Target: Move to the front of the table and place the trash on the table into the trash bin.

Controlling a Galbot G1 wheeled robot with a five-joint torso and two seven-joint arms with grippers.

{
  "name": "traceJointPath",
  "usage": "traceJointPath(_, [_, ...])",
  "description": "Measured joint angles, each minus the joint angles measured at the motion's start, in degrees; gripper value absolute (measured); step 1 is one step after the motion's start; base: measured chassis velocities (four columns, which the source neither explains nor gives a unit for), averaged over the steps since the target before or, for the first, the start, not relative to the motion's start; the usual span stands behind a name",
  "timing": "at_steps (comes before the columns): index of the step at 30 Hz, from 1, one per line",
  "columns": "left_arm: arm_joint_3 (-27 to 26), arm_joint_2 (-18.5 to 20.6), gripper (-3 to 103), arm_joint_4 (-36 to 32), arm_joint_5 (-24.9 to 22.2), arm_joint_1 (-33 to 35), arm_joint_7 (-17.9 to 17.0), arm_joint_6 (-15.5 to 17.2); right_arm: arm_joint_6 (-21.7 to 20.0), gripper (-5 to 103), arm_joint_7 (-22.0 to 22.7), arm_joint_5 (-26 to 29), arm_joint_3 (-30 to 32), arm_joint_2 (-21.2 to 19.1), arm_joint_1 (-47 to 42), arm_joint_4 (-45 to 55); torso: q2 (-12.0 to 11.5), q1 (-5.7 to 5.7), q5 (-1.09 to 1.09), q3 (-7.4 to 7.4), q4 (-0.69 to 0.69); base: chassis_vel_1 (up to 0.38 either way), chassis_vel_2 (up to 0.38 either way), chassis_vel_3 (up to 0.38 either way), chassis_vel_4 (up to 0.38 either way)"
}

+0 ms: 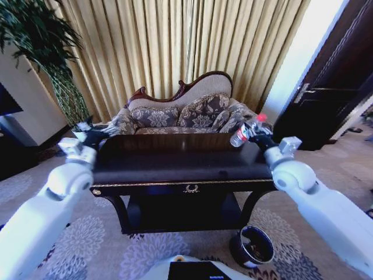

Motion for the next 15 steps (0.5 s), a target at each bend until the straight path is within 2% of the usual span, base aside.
traceJointPath(2, [-4.24, -1.99, 100, 0.38, -0.80, 2.86, -0.05, 0.64, -0.91, 26, 0.99, -1.84, 3.44, 2.22, -4.44, 1.58, 0.00, -0.01, 0.02, -0.01, -0.01, 0.000, 0.000, 0.000, 0.000])
traceJointPath(5, [-7.07, -3.46, 100, -0.91, -1.45, 5.86, -0.11, 2.59, -2.04, 26, 1.53, -6.71, 7.41, 5.64, -10.12, 3.58, 0.00, 0.00, 0.03, 0.00, -0.02, 0.000, 0.000, 0.000, 0.000])
traceJointPath(10, [-8.54, -4.76, 100, -2.96, -2.57, 7.76, -0.08, 3.91, -2.28, 26, 1.53, -11.15, 10.52, 9.00, -16.47, 6.47, 0.01, -0.01, 0.03, 0.00, -0.04, 0.000, 0.000, 0.000, 0.000])
traceJointPath(15, [-8.90, -5.12, 100, -3.26, -3.21, 8.25, 0.44, 3.94, -2.29, 26, 1.50, -11.16, 11.85, 9.92, -18.85, 8.73, 0.00, -0.01, 0.03, -0.01, -0.02, 0.000, 0.000, 0.000, 0.000])
